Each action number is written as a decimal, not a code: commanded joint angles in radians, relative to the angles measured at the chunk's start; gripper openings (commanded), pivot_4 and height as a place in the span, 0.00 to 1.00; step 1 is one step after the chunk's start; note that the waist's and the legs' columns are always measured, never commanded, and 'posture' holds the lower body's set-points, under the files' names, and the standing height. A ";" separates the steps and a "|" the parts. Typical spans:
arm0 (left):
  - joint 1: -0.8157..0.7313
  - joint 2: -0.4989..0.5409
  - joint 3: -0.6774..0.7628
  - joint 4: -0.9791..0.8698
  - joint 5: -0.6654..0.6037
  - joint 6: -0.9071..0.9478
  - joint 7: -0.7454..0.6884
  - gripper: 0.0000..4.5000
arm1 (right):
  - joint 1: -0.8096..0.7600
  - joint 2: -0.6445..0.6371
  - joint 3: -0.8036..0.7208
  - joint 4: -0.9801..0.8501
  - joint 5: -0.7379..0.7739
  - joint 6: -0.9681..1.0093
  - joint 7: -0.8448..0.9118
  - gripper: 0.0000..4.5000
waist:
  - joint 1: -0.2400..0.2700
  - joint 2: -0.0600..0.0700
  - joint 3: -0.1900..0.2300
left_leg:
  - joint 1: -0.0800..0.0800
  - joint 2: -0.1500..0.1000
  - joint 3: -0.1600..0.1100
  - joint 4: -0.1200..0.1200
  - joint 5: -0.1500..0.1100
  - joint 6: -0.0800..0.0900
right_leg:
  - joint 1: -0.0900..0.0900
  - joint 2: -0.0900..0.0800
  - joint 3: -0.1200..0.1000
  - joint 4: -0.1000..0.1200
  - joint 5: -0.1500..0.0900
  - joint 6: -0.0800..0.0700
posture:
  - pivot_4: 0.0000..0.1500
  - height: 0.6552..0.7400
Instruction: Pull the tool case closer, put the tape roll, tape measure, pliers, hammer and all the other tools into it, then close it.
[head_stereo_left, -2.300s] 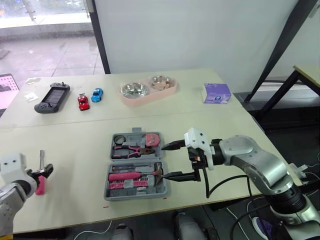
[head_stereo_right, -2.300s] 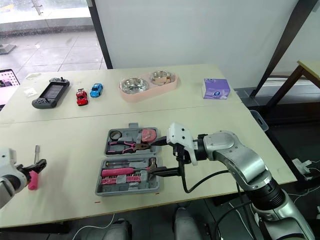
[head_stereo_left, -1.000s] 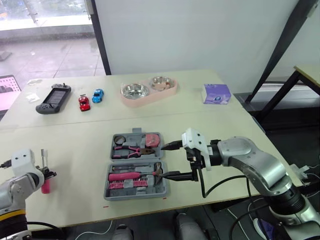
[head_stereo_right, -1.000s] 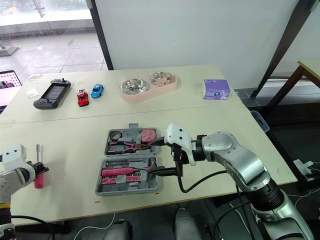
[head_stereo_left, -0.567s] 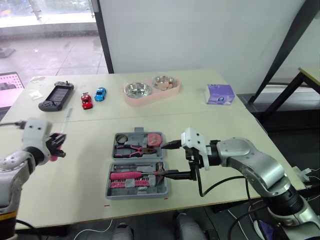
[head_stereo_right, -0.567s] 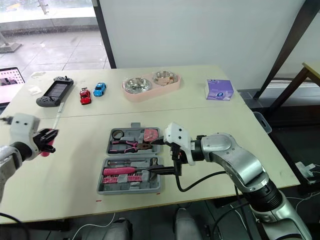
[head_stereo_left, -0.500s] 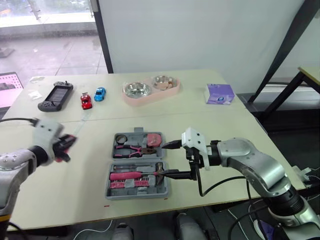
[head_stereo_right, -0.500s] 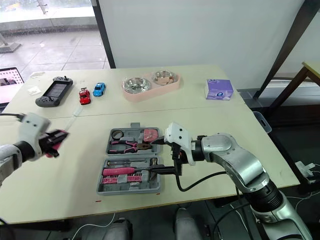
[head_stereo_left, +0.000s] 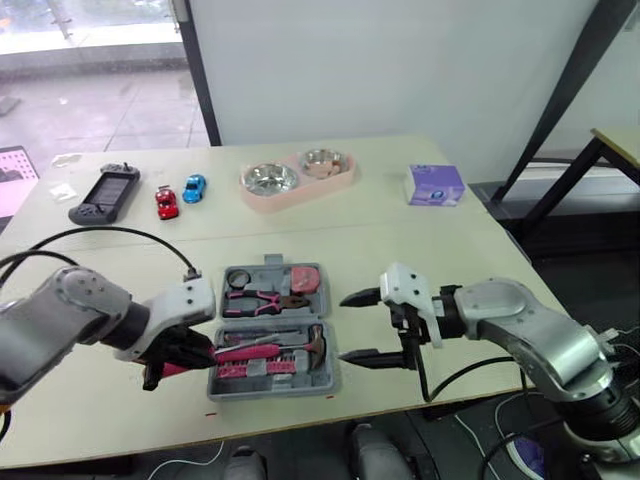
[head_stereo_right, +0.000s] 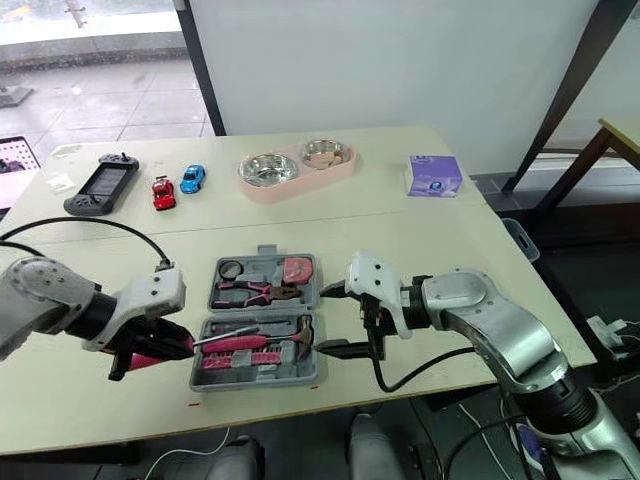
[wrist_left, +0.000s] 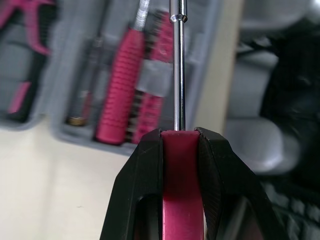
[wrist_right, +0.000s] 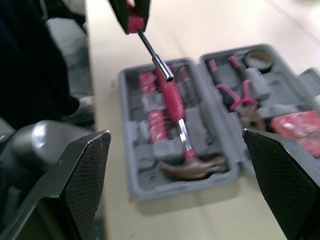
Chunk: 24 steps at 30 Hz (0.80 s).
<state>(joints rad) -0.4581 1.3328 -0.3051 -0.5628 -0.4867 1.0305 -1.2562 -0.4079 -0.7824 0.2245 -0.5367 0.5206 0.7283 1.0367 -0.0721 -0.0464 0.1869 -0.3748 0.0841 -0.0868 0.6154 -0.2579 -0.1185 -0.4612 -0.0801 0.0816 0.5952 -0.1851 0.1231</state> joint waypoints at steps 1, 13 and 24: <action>-0.093 -0.025 -0.114 -0.054 0.035 0.068 -0.046 0.10 | -0.008 -0.016 -0.015 -0.063 0.030 0.014 0.011 1.00 | 0.002 0.001 0.001 | 0.000 0.000 0.000 0.000 0.000 0.000 | 0.000 0.000 0.000 0.000 0.000 0.000 | 1.00 0.98; -0.263 -0.266 -0.397 -0.007 0.218 0.140 0.106 0.10 | 0.030 -0.044 -0.007 -0.127 0.015 0.054 -0.029 1.00 | 0.004 0.000 0.001 | -0.003 -0.001 0.000 0.014 -0.002 0.004 | 0.003 0.000 0.001 0.002 0.000 0.000 | 1.00 0.98; -0.235 -0.352 -0.429 -0.021 0.218 0.216 0.197 0.10 | 0.054 -0.060 0.003 -0.146 -0.001 0.051 -0.038 1.00 | 0.006 0.000 0.001 | -0.002 -0.001 -0.001 0.016 -0.002 0.005 | 0.005 0.000 0.002 0.003 0.000 0.000 | 1.00 0.98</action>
<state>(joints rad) -0.6957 0.9810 -0.7334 -0.5630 -0.2723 1.2403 -1.0717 -0.3548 -0.8328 0.2294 -0.6459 0.5209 0.7909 1.0015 -0.0662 -0.0468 0.1883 -0.3769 0.0831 -0.0874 0.6310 -0.2604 -0.1138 -0.4560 -0.0798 0.0832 0.5981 -0.1852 0.1234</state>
